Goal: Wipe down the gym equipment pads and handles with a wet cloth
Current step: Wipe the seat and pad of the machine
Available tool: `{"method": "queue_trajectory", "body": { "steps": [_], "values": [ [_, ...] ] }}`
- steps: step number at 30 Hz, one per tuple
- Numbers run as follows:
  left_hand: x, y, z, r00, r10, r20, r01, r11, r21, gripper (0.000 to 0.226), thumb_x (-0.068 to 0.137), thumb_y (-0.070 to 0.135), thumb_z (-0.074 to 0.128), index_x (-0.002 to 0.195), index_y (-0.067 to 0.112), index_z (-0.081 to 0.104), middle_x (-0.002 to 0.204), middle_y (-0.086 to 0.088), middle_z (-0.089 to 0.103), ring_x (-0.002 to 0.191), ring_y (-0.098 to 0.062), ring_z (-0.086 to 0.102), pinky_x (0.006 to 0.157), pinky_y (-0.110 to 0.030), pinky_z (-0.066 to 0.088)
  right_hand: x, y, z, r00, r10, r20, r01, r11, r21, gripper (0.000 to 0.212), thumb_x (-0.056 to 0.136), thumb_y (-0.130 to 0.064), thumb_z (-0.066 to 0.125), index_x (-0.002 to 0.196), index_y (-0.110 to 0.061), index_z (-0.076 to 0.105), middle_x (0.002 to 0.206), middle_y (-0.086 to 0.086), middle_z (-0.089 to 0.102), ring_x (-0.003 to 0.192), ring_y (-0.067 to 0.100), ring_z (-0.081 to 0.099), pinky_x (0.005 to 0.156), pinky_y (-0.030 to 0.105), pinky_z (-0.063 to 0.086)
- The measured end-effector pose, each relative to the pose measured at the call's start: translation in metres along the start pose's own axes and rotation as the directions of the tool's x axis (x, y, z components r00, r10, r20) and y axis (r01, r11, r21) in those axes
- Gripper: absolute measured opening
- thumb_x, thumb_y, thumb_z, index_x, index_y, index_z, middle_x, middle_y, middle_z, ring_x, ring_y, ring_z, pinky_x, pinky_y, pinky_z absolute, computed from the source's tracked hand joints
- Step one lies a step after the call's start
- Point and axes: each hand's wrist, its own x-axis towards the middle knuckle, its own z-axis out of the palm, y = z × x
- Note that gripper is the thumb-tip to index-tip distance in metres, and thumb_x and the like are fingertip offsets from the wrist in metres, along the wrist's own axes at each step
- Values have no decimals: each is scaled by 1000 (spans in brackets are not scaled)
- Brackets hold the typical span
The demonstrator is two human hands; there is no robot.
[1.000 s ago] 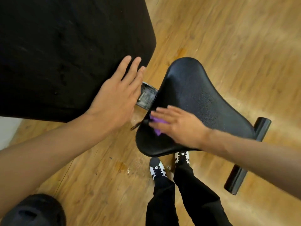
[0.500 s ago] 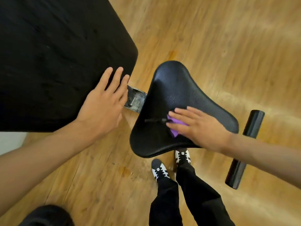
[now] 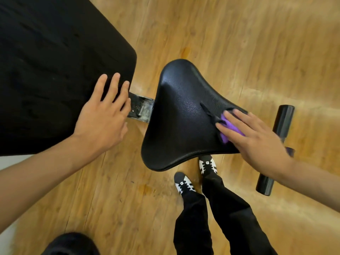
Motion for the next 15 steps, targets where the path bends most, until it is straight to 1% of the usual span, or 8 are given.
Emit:
{"method": "queue_trajectory", "body": {
  "steps": [3,5,6,9,10,12,13,15],
  "values": [
    [-1,-2,-4,1000,11,24,-9,997,-77,73,102,59,17,165,21,23,173,-21,1,157,-48,-5,125,-64,-1,74,-23,21,997,57,-59,-58,998,-27,51,101,-28,53,151,-20,48,161,14,38,151,34,31,122,49,23],
    [-4,-8,-12,998,29,48,-19,981,-194,72,101,60,23,164,24,28,173,-19,4,159,-43,-2,127,-59,-1,105,-32,30,995,80,-57,-85,993,-83,48,106,-38,46,148,-15,49,155,19,44,147,39,36,120,52,28],
    [-7,-13,-18,998,30,58,-14,966,-259,72,101,60,25,163,25,31,173,-18,5,160,-41,0,128,-56,-1,110,-35,30,996,64,-54,-70,992,-106,47,106,-39,46,145,-12,50,150,22,48,142,41,40,116,52,32],
    [-21,-35,-43,999,19,42,-4,942,-335,70,100,60,30,160,24,39,172,-20,9,160,-40,1,129,-53,1,99,-34,19,999,-1,-53,-6,992,-124,31,100,-27,54,127,-10,55,122,19,55,112,39,51,91,47,43],
    [-27,-45,-52,1000,4,24,5,936,-352,69,100,59,33,158,22,42,171,-20,11,160,-40,3,129,-53,1,95,-32,10,999,13,-45,-17,996,-90,28,99,-31,52,118,-10,57,111,16,55,101,37,52,81,44,42],
    [-38,-71,-73,999,-46,5,44,911,-411,68,98,59,39,153,21,50,169,-21,20,159,-40,10,129,-53,6,92,-29,-16,990,135,34,-137,988,71,43,97,-53,45,103,-13,59,96,10,53,88,32,54,71,39,38],
    [-45,-84,-85,998,-62,3,57,900,-433,68,98,60,40,152,21,52,169,-21,21,159,-40,12,130,-53,7,92,-29,-30,977,199,72,-208,963,171,49,93,-63,47,99,-16,58,94,7,51,86,28,53,70,37,38],
    [-61,-106,-104,999,-50,13,51,899,-435,69,100,61,36,156,21,45,170,-20,16,159,-39,7,130,-53,2,93,-33,-67,952,275,139,-306,894,327,55,85,-75,53,100,-22,54,96,1,48,89,22,50,75,34,40]
  ]
}}
